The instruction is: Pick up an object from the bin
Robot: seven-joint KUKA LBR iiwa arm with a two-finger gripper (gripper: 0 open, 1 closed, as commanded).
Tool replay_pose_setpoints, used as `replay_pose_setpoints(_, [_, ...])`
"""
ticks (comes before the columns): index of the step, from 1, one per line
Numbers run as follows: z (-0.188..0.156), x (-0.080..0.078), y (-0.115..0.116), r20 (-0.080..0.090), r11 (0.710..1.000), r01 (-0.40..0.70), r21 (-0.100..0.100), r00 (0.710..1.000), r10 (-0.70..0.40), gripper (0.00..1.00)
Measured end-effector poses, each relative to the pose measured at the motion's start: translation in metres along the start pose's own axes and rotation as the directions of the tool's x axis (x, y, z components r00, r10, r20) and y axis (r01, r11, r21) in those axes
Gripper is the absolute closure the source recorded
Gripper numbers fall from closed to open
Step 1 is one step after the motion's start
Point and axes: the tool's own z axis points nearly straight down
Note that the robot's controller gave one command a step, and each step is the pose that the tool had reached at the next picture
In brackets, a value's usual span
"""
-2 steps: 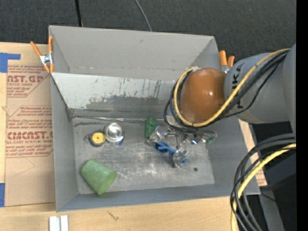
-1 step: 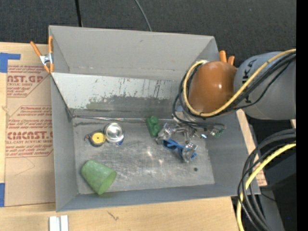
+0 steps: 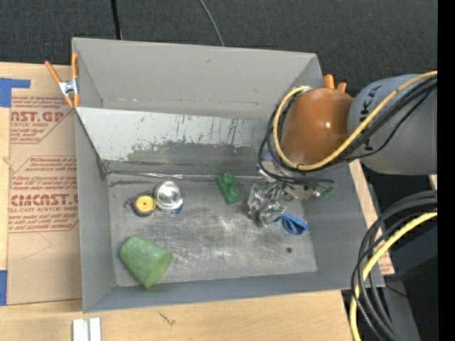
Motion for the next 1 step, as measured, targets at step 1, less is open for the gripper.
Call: replay_pose_setpoints(1, [0.0020, 0.0010, 0.0000, 0.001, 1.000, 0.000, 0.001, 1.000, 0.000, 0.00])
